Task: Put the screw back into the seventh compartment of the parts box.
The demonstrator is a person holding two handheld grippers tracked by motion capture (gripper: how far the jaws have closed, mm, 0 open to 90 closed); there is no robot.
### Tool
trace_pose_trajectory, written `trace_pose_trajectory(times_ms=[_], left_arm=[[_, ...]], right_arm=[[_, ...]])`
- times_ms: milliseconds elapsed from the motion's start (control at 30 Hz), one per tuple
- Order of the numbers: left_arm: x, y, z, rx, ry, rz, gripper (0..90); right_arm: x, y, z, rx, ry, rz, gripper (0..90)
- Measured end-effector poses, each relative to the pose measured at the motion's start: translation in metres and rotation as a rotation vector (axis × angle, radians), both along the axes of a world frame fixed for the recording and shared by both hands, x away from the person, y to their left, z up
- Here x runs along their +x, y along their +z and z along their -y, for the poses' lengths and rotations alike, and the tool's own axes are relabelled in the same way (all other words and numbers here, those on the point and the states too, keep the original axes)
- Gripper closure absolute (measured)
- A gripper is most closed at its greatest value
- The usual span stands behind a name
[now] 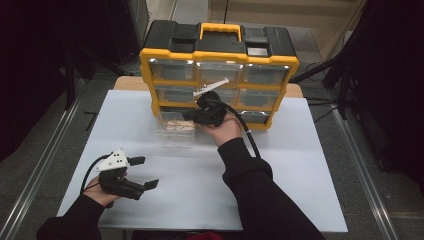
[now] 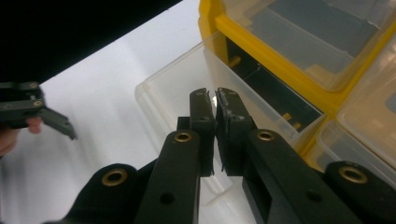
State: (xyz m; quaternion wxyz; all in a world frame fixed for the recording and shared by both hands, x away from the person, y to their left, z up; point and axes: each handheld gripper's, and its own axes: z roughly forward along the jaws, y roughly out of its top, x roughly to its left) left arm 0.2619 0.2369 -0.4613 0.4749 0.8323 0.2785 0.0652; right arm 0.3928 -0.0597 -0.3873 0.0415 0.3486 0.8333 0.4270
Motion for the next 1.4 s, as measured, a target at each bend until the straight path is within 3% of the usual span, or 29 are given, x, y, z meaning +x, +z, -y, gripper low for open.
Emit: trace_pose_trajectory(times_ms=[133,333,600,767,900,1033,1100,1300,1400], left_arm=[[0.000,0.000,0.000,0.003,-0.002,0.001,5.5],[-0.001,0.001,0.000,0.000,-0.007,-0.003,5.5],[-0.001,0.001,0.001,-0.002,-0.008,-0.002,5.5],[-0.001,0.001,0.000,-0.001,-0.006,-0.001,5.5],[-0.001,0.001,0.000,-0.008,-0.003,-0.005,5.5],[-0.001,0.001,0.000,-0.005,-0.004,-0.006,5.5],[-0.001,0.001,0.000,-0.005,-0.006,-0.007,5.5],[-0.001,0.001,0.000,-0.004,0.001,-0.006,5.5],[-0.001,0.001,0.000,-0.004,0.003,-0.008,5.5]], right_arm=[[0.004,-0.003,-0.006,-0.028,-0.008,0.018,87.3],[0.009,-0.012,-0.011,-0.013,-0.018,-0.011,87.3],[0.010,-0.021,-0.022,-0.020,-0.016,-0.003,87.2],[0.013,-0.028,-0.027,-0.024,-0.022,-0.026,86.8],[0.012,-0.035,-0.030,-0.055,-0.019,-0.027,86.0],[0.011,-0.033,-0.029,-0.030,-0.020,0.002,72.7],[0.010,-0.030,-0.027,-0.012,-0.013,-0.005,68.8],[0.005,-0.023,-0.024,-0.003,-0.001,0.004,55.4],[0.001,-0.019,-0.022,-0.002,0.028,0.035,49.0]])
